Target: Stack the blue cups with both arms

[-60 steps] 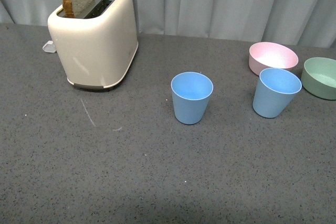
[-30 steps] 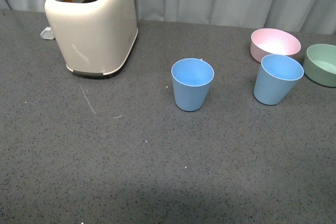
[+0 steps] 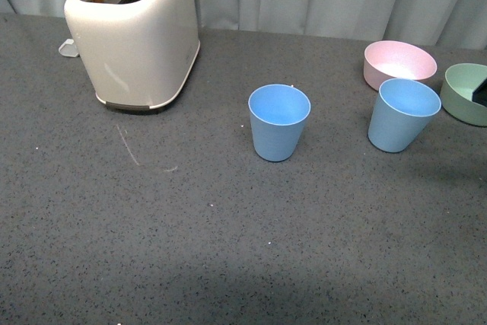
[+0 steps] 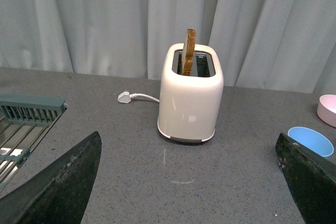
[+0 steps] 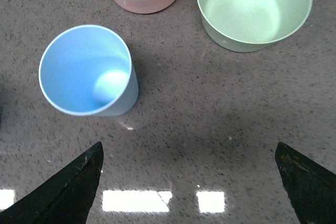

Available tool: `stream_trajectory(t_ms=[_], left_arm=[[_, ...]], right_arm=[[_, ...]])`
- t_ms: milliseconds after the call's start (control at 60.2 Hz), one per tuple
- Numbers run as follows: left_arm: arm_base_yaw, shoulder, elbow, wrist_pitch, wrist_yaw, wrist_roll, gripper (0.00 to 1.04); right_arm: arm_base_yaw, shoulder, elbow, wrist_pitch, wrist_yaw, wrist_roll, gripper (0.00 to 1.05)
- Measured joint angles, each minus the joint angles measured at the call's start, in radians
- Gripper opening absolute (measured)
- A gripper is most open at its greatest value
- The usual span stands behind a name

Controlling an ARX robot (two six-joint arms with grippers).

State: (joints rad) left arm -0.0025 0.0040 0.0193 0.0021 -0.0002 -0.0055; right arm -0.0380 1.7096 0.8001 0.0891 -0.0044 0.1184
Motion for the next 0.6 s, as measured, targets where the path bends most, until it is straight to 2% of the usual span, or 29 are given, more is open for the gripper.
stream_trajectory(t_ms=[266,598], left_arm=[[0.0,0.0,0.0,0.0,0.0,0.0,0.98],[0.0,0.0,0.0,0.0,0.0,0.0,0.98]], right_arm=[[0.037,0.193,0.19,-0.101,-0.027,0.2,0.95],[0.08,0.348,0.334,-0.167,-0.024,0.347,0.95]])
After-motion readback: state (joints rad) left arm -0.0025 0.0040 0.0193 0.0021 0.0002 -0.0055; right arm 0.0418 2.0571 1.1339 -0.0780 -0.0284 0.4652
